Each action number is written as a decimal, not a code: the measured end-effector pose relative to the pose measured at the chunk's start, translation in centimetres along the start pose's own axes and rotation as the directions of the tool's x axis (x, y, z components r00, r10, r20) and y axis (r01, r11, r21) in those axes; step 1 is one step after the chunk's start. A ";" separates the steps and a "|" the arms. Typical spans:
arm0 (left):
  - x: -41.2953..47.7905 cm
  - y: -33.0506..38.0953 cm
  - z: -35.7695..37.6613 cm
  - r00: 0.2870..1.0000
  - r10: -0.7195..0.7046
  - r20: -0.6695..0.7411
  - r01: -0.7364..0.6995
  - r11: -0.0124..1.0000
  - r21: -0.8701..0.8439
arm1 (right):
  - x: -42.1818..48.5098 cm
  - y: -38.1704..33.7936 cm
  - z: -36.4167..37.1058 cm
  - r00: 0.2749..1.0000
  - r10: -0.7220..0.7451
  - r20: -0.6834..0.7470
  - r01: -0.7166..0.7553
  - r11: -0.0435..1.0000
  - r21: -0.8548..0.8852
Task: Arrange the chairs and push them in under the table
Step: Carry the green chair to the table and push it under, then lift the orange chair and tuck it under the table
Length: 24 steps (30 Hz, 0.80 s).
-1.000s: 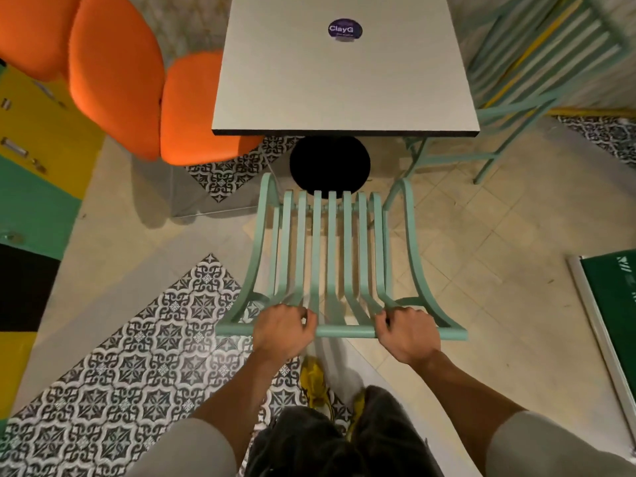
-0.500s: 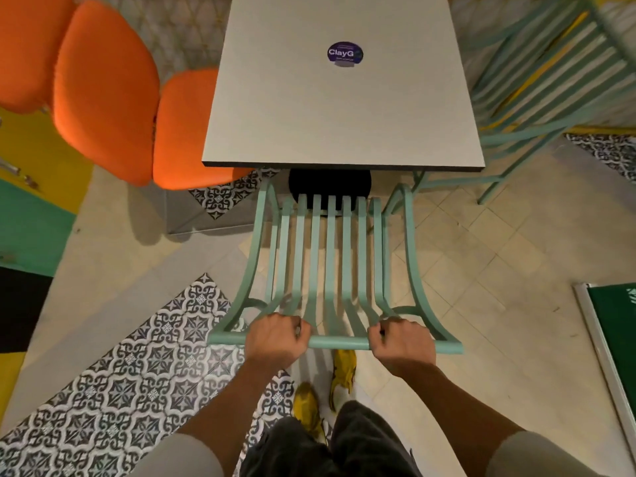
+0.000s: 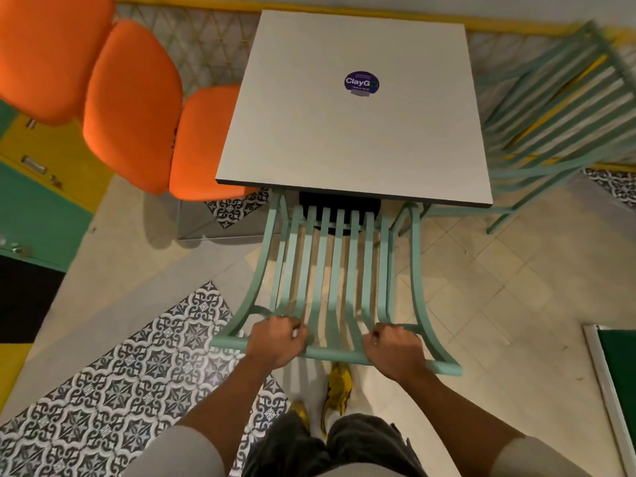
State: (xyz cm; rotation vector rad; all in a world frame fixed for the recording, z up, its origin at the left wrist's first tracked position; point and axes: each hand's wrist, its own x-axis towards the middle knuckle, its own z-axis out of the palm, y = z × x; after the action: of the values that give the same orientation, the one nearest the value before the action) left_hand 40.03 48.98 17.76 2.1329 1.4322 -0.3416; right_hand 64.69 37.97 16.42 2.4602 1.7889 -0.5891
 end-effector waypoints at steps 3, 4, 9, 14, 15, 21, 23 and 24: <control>1.0 -1.1 -2.1 0.999 -0.030 -0.033 0.030 1.000 -0.004 | 3.1 -2.0 -1.9 0.986 0.051 0.159 -0.059 0.997 0.047; 1.1 -1.6 -3.1 0.997 -0.048 -0.059 0.049 0.999 0.003 | 4.0 -2.9 -2.7 0.983 0.026 0.184 -0.036 0.998 0.053; 0.3 -5.5 -7.7 0.975 -0.136 -0.175 0.144 0.989 0.038 | 7.7 -9.2 -6.2 0.942 -0.137 0.306 0.138 0.990 0.019; -1.2 -11.2 -11.6 0.950 -0.243 -0.196 0.264 0.961 0.088 | 10.4 -16.2 -9.5 0.883 -0.246 0.399 0.285 0.958 -0.041; -1.4 -12.4 -12.6 0.947 -0.259 -0.192 0.280 0.956 0.091 | 11.0 -17.8 -10.2 0.883 -0.268 0.385 0.312 0.948 -0.055; -1.7 -22.3 -19.9 0.928 -0.235 -0.288 0.263 0.963 0.064 | 15.3 -28.9 -13.4 0.890 -0.378 0.256 0.417 0.901 -0.119; -1.5 -26.5 -23.4 0.919 -0.192 -0.343 0.236 0.967 0.092 | 16.7 -33.4 -14.7 0.901 -0.404 0.161 0.424 0.898 -0.120; -1.3 -28.3 -25.4 0.919 -0.161 -0.359 0.216 0.969 0.118 | 17.4 -35.6 -15.5 0.904 -0.415 0.108 0.426 0.895 -0.130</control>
State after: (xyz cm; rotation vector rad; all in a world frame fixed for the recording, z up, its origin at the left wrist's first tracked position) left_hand 11.45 70.48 30.83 2.2665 1.8762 -0.1531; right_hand 40.62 69.57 31.67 1.9298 2.2566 -0.5342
